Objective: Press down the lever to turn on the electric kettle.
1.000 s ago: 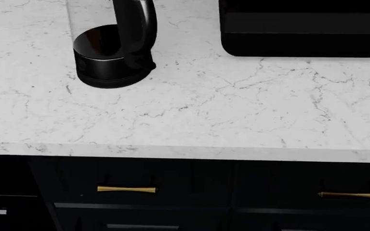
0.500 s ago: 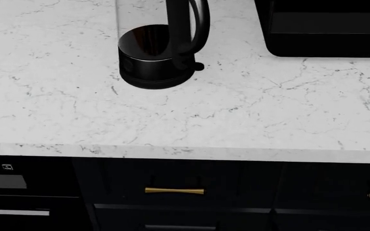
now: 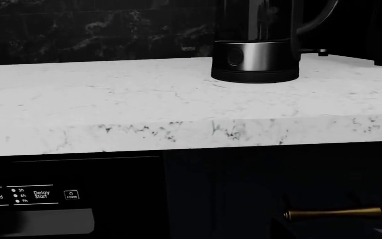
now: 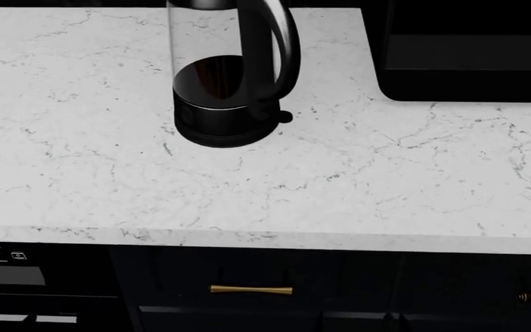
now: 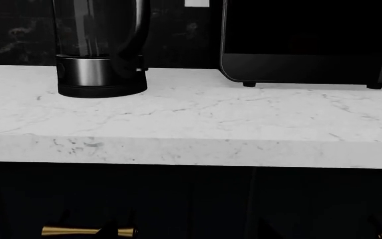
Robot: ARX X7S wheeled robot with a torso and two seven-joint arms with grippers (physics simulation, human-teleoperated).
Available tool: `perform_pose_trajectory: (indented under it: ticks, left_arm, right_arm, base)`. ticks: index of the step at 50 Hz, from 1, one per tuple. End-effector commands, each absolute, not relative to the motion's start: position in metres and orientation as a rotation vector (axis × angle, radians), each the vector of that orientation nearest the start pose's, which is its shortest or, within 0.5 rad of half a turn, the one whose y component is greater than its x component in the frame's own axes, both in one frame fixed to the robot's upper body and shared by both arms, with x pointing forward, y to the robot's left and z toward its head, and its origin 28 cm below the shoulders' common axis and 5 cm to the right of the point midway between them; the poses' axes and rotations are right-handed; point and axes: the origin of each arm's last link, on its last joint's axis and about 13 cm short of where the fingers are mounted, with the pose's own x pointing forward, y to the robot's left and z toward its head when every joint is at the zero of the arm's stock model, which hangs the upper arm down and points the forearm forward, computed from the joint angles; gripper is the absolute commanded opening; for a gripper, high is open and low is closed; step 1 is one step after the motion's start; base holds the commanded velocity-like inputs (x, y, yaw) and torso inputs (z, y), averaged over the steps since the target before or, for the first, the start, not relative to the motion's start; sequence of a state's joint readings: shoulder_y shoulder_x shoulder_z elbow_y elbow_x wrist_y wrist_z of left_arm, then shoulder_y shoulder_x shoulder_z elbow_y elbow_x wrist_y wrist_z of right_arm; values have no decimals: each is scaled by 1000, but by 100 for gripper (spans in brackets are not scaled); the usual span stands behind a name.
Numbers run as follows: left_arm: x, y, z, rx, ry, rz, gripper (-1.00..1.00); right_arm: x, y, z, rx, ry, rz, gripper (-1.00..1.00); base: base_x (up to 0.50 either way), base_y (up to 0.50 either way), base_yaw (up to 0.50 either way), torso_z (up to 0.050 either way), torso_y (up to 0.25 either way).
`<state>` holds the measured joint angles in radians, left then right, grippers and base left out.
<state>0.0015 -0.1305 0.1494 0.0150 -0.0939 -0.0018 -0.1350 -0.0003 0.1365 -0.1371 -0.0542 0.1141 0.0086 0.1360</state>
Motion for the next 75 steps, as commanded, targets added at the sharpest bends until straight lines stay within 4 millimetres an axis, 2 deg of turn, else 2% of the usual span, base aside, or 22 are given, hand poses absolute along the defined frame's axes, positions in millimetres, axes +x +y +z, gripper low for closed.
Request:
perform_pose_trajectory:
  ticks: [1, 18, 20, 24, 27, 29, 33, 36, 41, 44, 49, 54, 67, 70, 72, 75]
  left_arm:
    - [207, 207, 15, 37, 3, -11, 100]
    - [208, 208, 19, 46, 9, -12, 100]
    - [207, 208, 25, 5, 3, -21, 100]
    - [209, 211, 52, 8, -41, -6, 100]
    - [216, 216, 83, 4, -85, -7, 100]
    - [218, 219, 97, -13, -86, -15, 100]
    - [211, 222, 126, -23, -150, -46, 100]
    - [207, 226, 143, -30, -183, -40, 100]
    - [201, 228, 172, -35, -232, -44, 100]
    - [201, 229, 170, -35, -251, -35, 100]
    - [209, 235, 166, -45, -218, -22, 100]
    - [205, 235, 167, -44, -229, -19, 100]
    - [212, 238, 165, -51, -231, 3, 100]
    - [218, 237, 160, -32, -207, 14, 100]
    - [217, 237, 168, -34, -212, 10, 100]
    - [218, 238, 164, -26, -210, 19, 100]
  right_arm:
    - [209, -102, 25, -19, -38, 0, 100]
    - [209, -101, 28, -30, -34, 9, 100]
    - [209, -101, 31, -39, -35, 11, 100]
    - [215, -101, 41, -87, -13, 39, 100]
    - [214, -102, 70, -136, -88, 32, 100]
    - [212, -102, 88, -139, -134, 37, 100]
    - [205, -102, 126, -154, -258, 35, 100]
    - [201, -101, 143, -170, -301, 36, 100]
    - [196, -96, 161, -180, -341, 68, 100]
    - [195, -94, 166, -188, -355, 74, 100]
    - [197, -98, 161, -168, -343, 70, 100]
    - [194, -100, 163, -164, -338, 69, 100]
    - [196, -103, 163, -161, -321, 51, 100]
    - [197, -108, 161, -139, -303, 44, 100]
    - [195, -110, 161, -132, -299, 37, 100]
    - [194, -113, 165, -139, -301, 27, 100]
  base:
    - [0, 0, 0, 50, 0]
    - [0, 0, 0, 50, 0]
    - [0, 0, 0, 47, -102]
    - [0, 0, 0, 6, -18]
    - [0, 0, 0, 0, 0]
    - [0, 0, 0, 0, 0]
    - [0, 0, 0, 0, 0]
    - [0, 0, 0, 0, 0]
    - [0, 0, 0, 0, 0]
    - [0, 0, 0, 0, 0]
    - [93, 0, 0, 0, 0]
    - [492, 0, 0, 0, 0]
    - [494, 102, 0, 0, 0]
    - [337, 432, 0, 0, 0]
    - [164, 137, 0, 0, 0]
    - [38, 0, 0, 0, 0]
